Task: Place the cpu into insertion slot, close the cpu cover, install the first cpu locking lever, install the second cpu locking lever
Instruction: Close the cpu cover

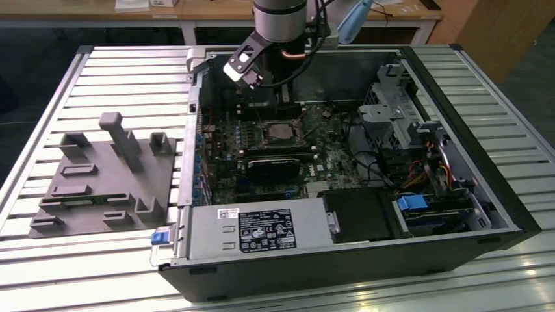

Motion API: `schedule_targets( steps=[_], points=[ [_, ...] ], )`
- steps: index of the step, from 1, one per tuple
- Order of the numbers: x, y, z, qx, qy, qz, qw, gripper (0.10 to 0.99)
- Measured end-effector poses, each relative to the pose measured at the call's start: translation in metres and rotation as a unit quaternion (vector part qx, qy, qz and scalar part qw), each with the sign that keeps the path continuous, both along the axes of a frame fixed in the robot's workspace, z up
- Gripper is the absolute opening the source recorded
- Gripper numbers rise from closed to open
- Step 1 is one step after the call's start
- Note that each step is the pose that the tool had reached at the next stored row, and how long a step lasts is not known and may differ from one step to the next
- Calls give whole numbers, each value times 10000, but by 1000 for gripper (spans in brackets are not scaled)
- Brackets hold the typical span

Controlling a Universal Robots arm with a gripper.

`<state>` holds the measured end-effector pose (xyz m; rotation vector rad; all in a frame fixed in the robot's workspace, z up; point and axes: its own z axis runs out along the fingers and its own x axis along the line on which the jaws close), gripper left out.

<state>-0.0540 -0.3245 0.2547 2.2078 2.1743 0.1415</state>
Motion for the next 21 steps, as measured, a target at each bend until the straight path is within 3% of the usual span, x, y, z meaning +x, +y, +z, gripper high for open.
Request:
schedule_targets(
  steps=[8, 21],
  points=[
    [20, 0, 50, 1, 4, 0, 10000, 106],
    [303, -1, 50, 0, 72, 0, 10000, 106]
  ],
)
